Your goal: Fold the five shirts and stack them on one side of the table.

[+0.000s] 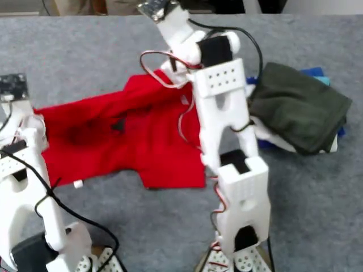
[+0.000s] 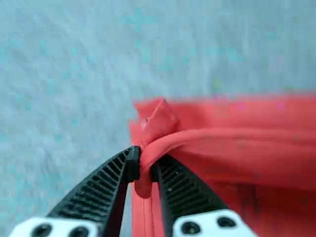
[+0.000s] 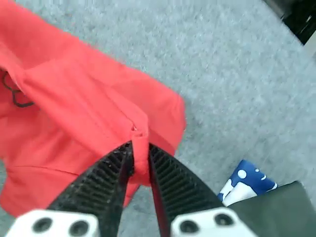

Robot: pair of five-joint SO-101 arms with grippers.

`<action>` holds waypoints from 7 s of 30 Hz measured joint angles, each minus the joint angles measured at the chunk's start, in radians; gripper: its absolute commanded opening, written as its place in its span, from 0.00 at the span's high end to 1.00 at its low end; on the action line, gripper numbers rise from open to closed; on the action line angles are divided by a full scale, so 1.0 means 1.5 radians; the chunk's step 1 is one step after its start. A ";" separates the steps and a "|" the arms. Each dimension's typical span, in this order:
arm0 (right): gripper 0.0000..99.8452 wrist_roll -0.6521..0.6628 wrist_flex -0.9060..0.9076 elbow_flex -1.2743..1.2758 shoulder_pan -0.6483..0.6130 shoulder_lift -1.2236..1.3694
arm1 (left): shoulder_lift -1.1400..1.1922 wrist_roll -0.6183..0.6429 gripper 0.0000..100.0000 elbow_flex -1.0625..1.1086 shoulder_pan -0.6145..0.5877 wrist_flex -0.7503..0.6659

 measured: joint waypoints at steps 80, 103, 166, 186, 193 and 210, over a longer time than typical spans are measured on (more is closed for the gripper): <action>1.00 -0.229 -0.393 0.736 -0.114 -0.062 | -0.118 0.113 0.98 -0.083 -0.061 0.425; 1.00 -0.204 -0.222 0.771 -0.173 -0.159 | -0.118 0.107 0.98 0.042 -0.066 0.313; 1.00 -0.064 -0.072 0.519 -0.176 -0.137 | 0.047 0.150 0.98 0.040 -0.059 0.048; 1.00 -0.038 -0.364 0.973 -0.219 -0.200 | 0.295 0.243 0.98 -0.161 -0.121 0.144; 1.00 -0.028 -0.323 0.975 -0.295 -0.202 | 0.295 0.243 0.98 -0.161 -0.121 0.145; 1.00 -0.001 -0.257 0.979 -0.204 -0.440 | 0.143 0.223 0.98 -0.284 -0.056 0.639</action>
